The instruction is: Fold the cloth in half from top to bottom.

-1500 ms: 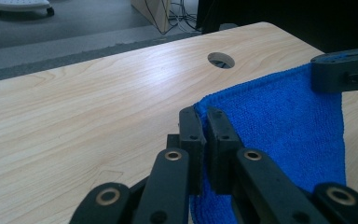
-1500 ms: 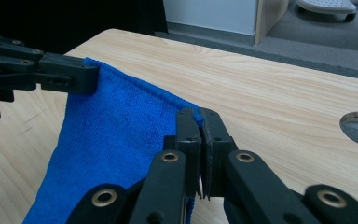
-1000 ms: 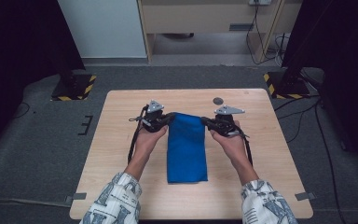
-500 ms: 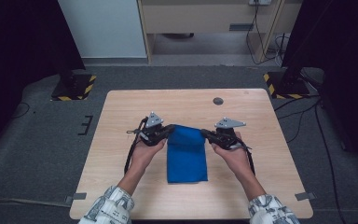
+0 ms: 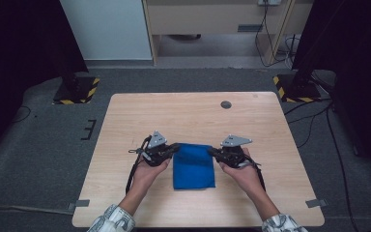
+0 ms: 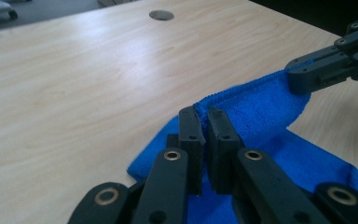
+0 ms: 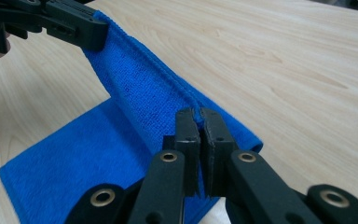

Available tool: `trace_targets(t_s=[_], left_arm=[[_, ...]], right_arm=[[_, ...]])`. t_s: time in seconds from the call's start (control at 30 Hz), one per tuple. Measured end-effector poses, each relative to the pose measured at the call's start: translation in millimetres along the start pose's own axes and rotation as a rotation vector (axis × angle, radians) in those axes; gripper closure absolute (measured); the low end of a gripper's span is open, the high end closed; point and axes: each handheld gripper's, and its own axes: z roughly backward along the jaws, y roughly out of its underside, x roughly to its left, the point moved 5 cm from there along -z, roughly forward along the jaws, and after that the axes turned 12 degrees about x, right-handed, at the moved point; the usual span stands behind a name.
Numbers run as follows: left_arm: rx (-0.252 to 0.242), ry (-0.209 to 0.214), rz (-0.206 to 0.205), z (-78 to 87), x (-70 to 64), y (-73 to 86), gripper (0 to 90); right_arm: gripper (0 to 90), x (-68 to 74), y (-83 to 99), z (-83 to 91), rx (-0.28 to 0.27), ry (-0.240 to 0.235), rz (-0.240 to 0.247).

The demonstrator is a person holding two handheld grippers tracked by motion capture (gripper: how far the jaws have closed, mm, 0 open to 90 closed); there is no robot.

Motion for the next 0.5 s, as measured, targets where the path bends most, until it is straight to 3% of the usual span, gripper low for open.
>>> trace_targets(t_s=[0.33,0.43,0.5], left_arm=[[0.021,0.016,-0.023,-0.2,-9.4,15.7,84.4],[0.012,0.029,0.0,-0.9,-11.7,17.0,84.4],[0.015,0.029,-0.009,-0.8,-13.0,17.0,84.4]], right_arm=[[86.3,3.7,8.6,1.0,0.016,0.001,0.012],[86.4,3.7,8.1,2.6,0.01,0.003,0.006],[86.4,3.6,7.9,3.3,0.007,0.005,0.006]])
